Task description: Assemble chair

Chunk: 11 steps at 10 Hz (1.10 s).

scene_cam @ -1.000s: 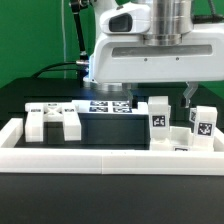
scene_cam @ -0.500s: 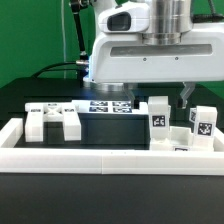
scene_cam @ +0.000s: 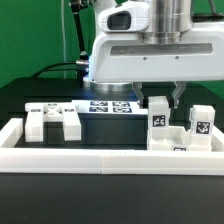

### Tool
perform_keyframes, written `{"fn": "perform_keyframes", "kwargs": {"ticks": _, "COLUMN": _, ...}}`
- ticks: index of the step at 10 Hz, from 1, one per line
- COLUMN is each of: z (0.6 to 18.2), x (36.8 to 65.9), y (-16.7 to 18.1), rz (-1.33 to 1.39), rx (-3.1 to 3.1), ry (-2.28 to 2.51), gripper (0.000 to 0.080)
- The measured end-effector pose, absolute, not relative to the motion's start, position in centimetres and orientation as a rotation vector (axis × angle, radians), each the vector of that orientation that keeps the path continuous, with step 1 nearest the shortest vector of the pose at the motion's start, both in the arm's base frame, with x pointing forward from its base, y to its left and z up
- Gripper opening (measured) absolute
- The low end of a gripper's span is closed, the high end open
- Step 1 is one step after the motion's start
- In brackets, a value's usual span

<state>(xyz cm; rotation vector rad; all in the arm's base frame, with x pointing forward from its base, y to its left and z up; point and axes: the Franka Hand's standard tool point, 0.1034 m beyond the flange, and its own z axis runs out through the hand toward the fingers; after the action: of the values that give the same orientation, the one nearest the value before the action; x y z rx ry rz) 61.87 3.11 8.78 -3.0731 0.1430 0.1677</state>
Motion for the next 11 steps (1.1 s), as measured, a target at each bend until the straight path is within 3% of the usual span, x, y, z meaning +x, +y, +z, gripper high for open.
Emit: {"fn": "perform_keyframes", "kwargs": {"ticks": 11, "z": 8.7, "x": 62.2, "y": 4.9, "rz": 0.111, "rx": -2.733, "ry": 1.491, "gripper": 0.0297}}
